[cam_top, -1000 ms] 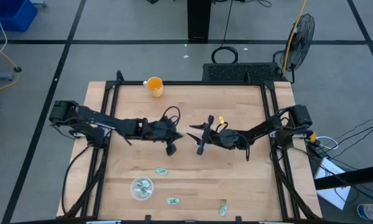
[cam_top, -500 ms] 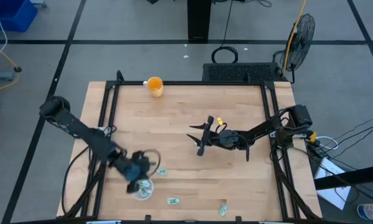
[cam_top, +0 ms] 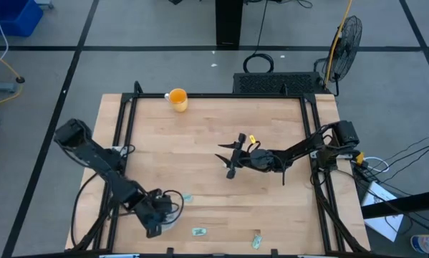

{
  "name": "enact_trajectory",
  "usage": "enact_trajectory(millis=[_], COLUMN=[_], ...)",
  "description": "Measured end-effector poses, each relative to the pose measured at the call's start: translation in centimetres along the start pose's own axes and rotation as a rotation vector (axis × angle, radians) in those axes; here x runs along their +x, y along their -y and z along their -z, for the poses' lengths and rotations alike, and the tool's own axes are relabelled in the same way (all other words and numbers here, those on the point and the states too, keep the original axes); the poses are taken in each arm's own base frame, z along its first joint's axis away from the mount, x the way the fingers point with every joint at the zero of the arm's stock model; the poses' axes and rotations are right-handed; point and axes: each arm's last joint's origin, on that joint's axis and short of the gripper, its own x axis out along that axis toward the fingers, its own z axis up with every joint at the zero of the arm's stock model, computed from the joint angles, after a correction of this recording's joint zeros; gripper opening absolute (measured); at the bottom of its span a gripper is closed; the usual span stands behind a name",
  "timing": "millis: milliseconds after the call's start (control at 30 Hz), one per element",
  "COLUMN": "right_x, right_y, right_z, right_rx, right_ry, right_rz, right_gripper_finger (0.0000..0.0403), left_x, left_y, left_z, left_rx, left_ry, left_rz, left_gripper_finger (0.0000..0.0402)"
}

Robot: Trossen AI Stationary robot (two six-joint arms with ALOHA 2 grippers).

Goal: Pick and place Stevia / Truvia into bins
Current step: Put the stevia packet into the transparent container

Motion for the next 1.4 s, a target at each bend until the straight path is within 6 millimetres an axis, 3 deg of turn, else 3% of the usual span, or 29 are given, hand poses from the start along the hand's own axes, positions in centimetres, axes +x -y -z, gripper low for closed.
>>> enact_trajectory(millis=[200, 467, 633, 800, 1000, 1400], right_x=[0.0, -0.2, -1.5, -2.6, -2.6, -2.8], right_y=[0.0, 0.0, 0.5, 0.5, 0.1, -0.8], right_z=[0.1, 0.4, 1.0, 2.2, 3.2, 4.5], right_rx=[-0.003, -0.094, -0.031, 0.060, 0.129, 0.085], right_ry=[-0.006, -0.072, -0.276, -0.466, -0.533, -0.594], right_rz=[-0.001, -0.021, -0.092, -0.197, -0.222, -0.250], right_gripper_finger=[0.0173, 0.0177, 0.0177, 0.0174, 0.0173, 0.0164], left_x=[-0.3, -2.7, -5.0, -7.0, -7.9, -8.1], left_y=[-0.9, -1.7, -2.6, -3.6, -4.8, -6.4], left_z=[-1.3, -3.2, -4.8, -6.6, -8.7, -9.9], left_rx=[-0.038, -0.066, -0.075, 0.041, 0.208, 0.166], left_ry=[0.022, 0.057, 0.236, 0.473, 0.646, 0.666], left_rz=[-0.004, 0.094, 0.071, -0.041, -0.213, -0.265], left_gripper_finger=[0.0066, 0.0067, 0.0067, 0.0067, 0.0067, 0.0067])
